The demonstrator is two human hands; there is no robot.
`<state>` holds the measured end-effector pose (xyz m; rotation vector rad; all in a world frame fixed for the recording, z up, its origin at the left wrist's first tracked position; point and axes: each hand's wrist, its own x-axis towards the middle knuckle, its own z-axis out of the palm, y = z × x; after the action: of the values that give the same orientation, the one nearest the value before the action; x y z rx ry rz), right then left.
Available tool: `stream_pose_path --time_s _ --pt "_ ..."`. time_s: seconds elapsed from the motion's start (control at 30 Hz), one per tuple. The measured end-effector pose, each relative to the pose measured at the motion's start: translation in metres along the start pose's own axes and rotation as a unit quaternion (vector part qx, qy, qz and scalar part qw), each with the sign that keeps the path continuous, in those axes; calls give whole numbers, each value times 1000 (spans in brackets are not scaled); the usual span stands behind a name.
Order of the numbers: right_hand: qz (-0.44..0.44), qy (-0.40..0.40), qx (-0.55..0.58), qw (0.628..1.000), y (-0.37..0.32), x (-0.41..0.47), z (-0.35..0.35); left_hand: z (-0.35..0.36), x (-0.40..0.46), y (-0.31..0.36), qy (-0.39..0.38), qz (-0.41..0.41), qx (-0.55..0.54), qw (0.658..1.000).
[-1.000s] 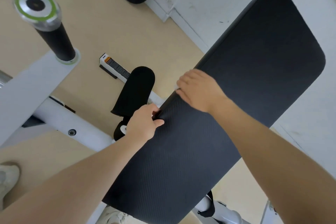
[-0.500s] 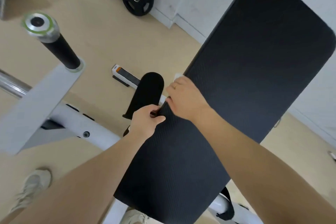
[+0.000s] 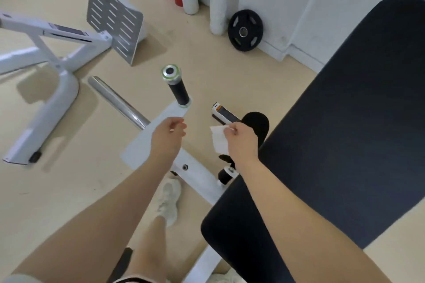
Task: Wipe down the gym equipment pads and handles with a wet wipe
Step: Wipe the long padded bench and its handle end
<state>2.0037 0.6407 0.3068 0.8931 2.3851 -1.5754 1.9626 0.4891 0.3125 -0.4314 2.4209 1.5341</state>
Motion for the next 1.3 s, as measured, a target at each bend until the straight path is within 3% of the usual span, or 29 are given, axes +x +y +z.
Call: stream_pose_path --time_s 0.13,0.23,0.33,0.4,0.6,0.73,0.87,1.0,1.07,1.13,1.3 --pt "139 44 187 972 -33 21 34 -27 46 31 51 -23 -97 994" --pt "213 69 260 939 -56 46 56 -42 84 58 -59 -73 -148 985" --pt "250 87 251 931 -77 73 78 -56 108 71 -188 -90 -69 976" --pt "258 67 258 929 -84 84 93 -63 118 74 -232 -63 -20 970" --pt "158 68 268 948 -95 75 96 -70 137 76 -312 -49 -9 949" --pt "80 48 248 964 -103 67 79 -72 141 73 -329 -53 -5 943" --pt "22 12 287 958 -114 73 54 -73 142 72 -324 -62 13 944" --pt "-20 -54 54 997 -128 122 49 -73 144 71 -329 -58 28 942" --pt "-31 -156 -86 984 -132 139 54 -72 145 73 -313 -40 58 947" --pt "-15 -233 -140 962 -134 142 53 -71 146 74 -279 -4 104 955" --pt "-1 -239 12 971 -130 118 46 -72 148 74 -220 62 148 962"
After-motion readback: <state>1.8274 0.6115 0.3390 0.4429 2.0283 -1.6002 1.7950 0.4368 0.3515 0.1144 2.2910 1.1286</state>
